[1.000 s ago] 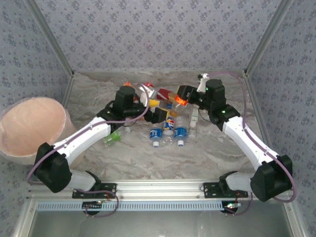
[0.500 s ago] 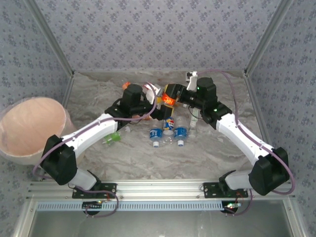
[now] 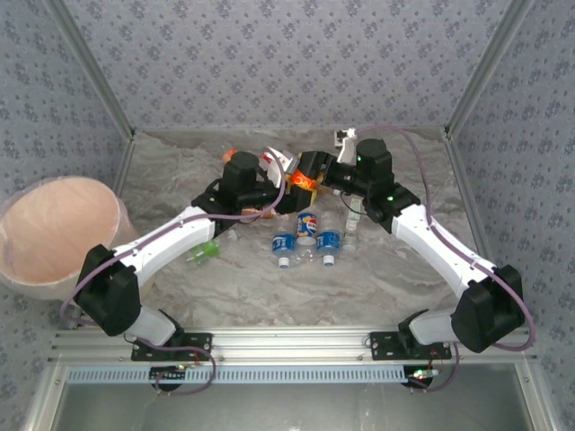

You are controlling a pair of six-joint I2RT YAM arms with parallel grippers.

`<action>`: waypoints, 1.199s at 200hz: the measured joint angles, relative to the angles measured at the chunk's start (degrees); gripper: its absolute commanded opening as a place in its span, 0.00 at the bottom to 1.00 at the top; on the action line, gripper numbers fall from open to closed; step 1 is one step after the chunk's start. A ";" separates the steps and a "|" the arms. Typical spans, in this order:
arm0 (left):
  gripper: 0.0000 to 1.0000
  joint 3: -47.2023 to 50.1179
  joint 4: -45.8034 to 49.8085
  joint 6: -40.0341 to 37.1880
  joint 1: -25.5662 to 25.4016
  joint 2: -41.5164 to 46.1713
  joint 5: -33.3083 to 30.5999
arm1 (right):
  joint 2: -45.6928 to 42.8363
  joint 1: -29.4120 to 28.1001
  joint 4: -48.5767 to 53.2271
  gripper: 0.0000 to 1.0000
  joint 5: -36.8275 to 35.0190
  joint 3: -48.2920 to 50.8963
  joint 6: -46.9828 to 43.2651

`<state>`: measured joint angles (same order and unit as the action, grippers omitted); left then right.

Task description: Put the plastic bottles in the bin

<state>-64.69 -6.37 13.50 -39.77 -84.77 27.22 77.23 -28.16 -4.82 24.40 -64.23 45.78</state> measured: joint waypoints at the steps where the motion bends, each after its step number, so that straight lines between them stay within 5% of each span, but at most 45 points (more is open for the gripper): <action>1: 0.49 0.00 0.00 0.00 0.00 -0.02 0.00 | -0.02 0.02 0.00 0.79 0.00 0.00 0.11; 18: 0.49 -0.11 -0.48 -0.31 0.00 -0.09 -0.44 | -0.52 0.74 0.28 1.00 0.46 0.07 0.13; 75: 0.48 -0.90 5.79 -0.90 0.00 0.96 -12.59 | -11.82 6.78 -1.92 1.00 -0.35 3.72 -0.04; 111: 0.48 -5.09 19.91 -1.92 0.00 9.22 -31.67 | -20.28 11.19 -3.56 1.00 -5.77 10.47 -1.36; 162: 0.48 -20.06 39.50 -1.20 1.62 23.32 -66.40 | -19.23 11.58 -2.14 1.00 -10.27 12.48 -4.28; 204: 0.47 -21.70 53.86 2.05 18.60 30.99 -79.52 | -18.29 11.58 -1.60 1.00 -11.02 12.48 -5.42; 240: 0.47 -17.84 59.82 4.26 37.90 34.49 -75.01 | -18.29 11.58 -0.48 1.00 -11.82 12.48 -6.45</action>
<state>-82.52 53.45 17.76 -1.87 -50.28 -47.79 58.94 -16.58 -5.30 12.58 -51.75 39.33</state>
